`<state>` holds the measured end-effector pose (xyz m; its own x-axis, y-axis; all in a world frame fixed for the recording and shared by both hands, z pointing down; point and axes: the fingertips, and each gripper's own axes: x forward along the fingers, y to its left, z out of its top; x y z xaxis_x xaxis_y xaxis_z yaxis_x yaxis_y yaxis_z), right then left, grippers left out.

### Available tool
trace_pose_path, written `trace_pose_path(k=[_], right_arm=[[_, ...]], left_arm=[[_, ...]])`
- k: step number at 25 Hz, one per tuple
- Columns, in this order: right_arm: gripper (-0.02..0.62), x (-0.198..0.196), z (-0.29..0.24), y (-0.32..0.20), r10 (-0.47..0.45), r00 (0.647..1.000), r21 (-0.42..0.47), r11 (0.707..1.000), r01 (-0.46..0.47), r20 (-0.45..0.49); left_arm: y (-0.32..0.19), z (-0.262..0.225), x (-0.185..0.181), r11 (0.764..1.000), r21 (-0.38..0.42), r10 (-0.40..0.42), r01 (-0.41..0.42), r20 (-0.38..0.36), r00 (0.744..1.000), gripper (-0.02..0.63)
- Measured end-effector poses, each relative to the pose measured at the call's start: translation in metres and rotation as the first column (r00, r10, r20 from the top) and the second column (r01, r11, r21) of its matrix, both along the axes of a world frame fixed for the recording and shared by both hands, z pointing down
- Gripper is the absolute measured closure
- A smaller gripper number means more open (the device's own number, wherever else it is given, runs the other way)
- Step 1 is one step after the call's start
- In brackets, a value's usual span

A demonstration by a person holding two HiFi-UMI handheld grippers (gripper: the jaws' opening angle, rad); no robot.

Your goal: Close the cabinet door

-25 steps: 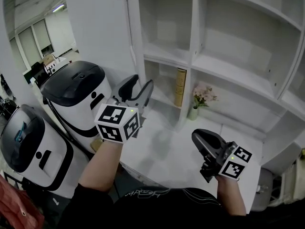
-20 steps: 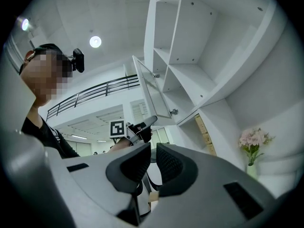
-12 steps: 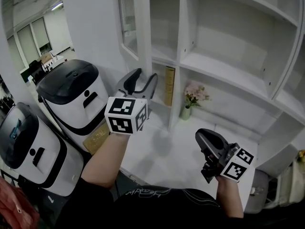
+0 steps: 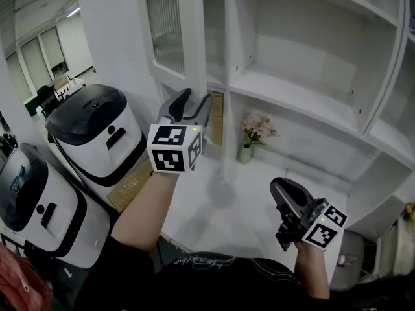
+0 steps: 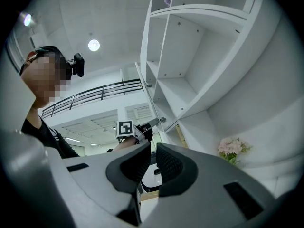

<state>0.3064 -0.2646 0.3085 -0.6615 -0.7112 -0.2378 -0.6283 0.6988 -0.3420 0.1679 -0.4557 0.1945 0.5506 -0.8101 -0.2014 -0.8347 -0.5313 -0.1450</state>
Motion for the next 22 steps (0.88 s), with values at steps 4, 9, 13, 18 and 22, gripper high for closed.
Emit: trace_pose_path(k=[4,9,13,18,22], right_arm=[[0.534,0.015,0.003,-0.003,0.019,1.0,-0.01,1.0,-0.019,0.011],[0.534,0.028,0.007,-0.007,0.038,0.999,-0.016,0.999,-0.037,0.014],[0.534,0.034,0.009,-0.011,0.048,0.999,-0.019,0.999,-0.048,0.016],[0.534,0.04,0.009,-0.016,0.054,0.998,-0.02,0.998,-0.054,0.022],[0.534,0.049,0.012,-0.02,0.07,0.997,-0.027,0.997,-0.069,0.027]], left_arm=[[-0.009,-0.001,0.012,1.0,-0.004,-0.004,0.004,0.007,1.0,0.38],[-0.021,0.0,0.026,1.0,-0.001,-0.015,0.015,0.005,1.0,0.382],[-0.031,0.0,0.035,1.0,-0.007,-0.022,0.022,0.008,1.0,0.383],[-0.043,0.001,0.046,1.0,-0.021,-0.022,0.022,0.022,1.0,0.387],[-0.052,0.0,0.054,1.0,-0.022,-0.021,0.022,0.024,0.999,0.388]])
